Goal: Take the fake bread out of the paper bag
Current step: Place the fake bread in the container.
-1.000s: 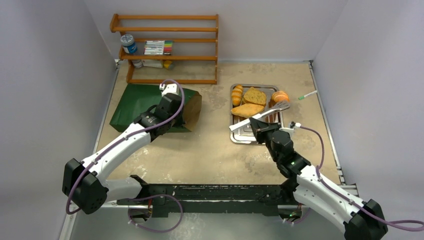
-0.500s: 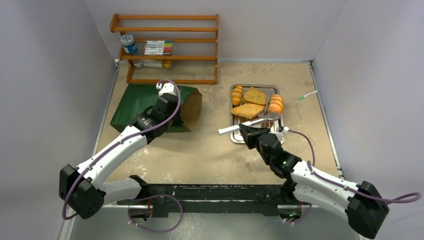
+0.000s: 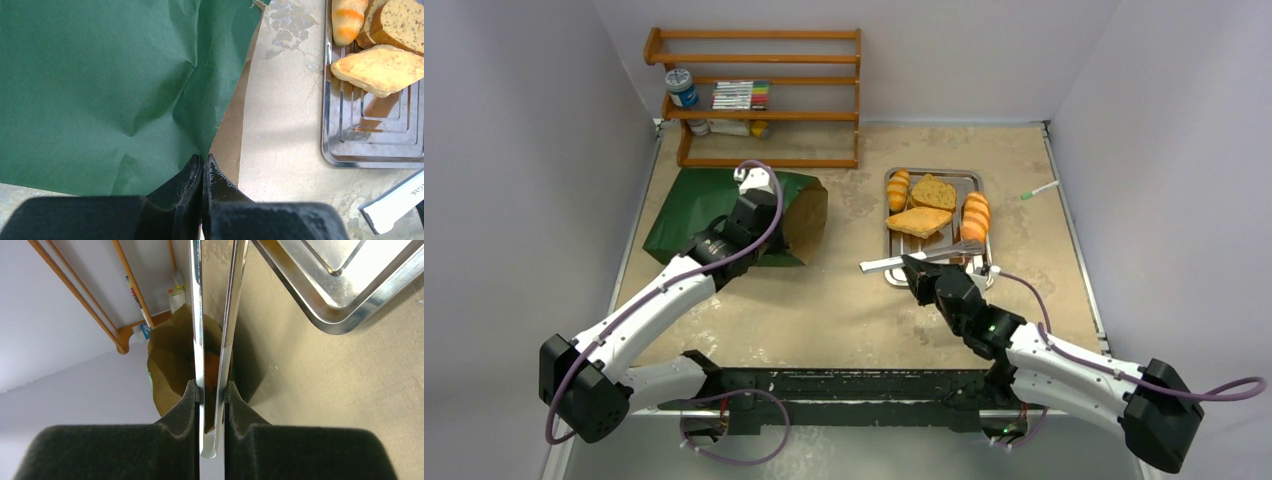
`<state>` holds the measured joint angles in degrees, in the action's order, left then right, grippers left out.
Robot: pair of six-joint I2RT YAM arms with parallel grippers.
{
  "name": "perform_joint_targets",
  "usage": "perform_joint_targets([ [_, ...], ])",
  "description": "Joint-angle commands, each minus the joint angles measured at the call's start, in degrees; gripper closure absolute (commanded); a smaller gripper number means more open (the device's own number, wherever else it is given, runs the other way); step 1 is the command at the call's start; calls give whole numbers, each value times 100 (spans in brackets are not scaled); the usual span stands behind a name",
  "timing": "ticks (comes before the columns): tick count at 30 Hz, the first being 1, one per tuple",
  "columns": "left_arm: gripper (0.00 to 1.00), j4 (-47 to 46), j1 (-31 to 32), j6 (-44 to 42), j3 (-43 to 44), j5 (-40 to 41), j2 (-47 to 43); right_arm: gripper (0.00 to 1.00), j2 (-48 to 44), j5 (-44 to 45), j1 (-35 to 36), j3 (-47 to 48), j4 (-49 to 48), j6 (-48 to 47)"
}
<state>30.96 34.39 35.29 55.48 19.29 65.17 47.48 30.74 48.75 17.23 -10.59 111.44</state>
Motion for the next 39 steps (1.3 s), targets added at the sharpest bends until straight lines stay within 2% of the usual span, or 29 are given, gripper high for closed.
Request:
perform_joint_targets([
  [1, 100, -228, -29, -19, -29, 84, -193, 87, -12, 101, 47, 26, -20, 218],
  [15, 100, -252, -29, 88, -25, 95, -273, 69, 55, -107, 248, 273, 479, 182],
  [26, 100, -407, -29, 224, -134, 31, -393, 64, -53, -164, 362, 700, 1263, 151],
  [39, 100, -425, -34, 249, 27, -76, -321, 61, 129, -309, 419, 906, 1360, 225],
])
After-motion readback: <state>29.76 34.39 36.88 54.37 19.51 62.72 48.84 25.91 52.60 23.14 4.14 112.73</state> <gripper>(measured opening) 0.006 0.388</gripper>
